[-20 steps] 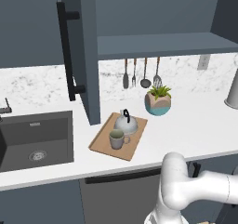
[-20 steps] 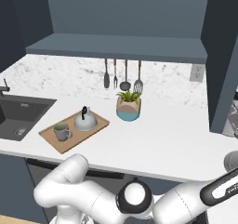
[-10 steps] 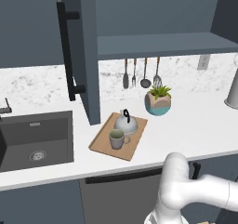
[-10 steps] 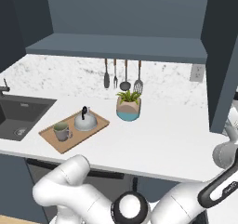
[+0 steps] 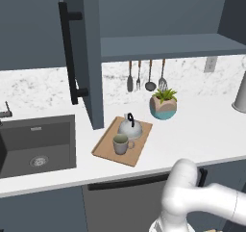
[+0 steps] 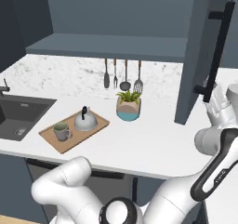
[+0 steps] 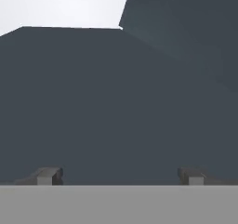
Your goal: Pick the kettle from the counter and place it on the tray. Then pick the mug from the cabinet and place it on the tray. Then close the cabinet doors.
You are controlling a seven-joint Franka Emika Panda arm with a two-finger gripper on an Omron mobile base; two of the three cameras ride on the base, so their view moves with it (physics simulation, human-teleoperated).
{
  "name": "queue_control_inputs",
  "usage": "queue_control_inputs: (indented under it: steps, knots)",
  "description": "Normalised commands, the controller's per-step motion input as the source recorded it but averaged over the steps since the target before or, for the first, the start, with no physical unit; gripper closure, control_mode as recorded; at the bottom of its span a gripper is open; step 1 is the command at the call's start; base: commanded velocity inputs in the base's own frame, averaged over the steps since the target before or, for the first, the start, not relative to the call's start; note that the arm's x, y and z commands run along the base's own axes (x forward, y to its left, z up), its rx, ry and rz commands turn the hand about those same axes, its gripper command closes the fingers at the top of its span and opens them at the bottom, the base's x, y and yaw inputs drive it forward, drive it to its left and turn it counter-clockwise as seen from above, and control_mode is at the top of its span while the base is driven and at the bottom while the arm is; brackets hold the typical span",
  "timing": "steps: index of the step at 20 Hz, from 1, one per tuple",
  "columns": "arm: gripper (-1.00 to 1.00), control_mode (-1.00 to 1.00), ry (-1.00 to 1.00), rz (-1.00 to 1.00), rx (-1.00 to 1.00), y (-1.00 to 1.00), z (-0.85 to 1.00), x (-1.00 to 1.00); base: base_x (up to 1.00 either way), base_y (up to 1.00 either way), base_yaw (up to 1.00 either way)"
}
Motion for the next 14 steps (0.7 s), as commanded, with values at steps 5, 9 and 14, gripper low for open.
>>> queue_control_inputs:
  steps: [5,9,14]
  knots:
    - [-1.0,-1.0,-0.01,-0.17,0.0,0.42,0.43,0.0,0.0,0.0,0.0]
    - [-1.0,-1.0,0.01,-0.19,0.0,0.39,0.18,0.0,0.0,0.0,0.0]
    - [-1.0,-1.0,0.24,-0.14,0.0,0.12,0.19,0.05,0.0,0.0,0.0]
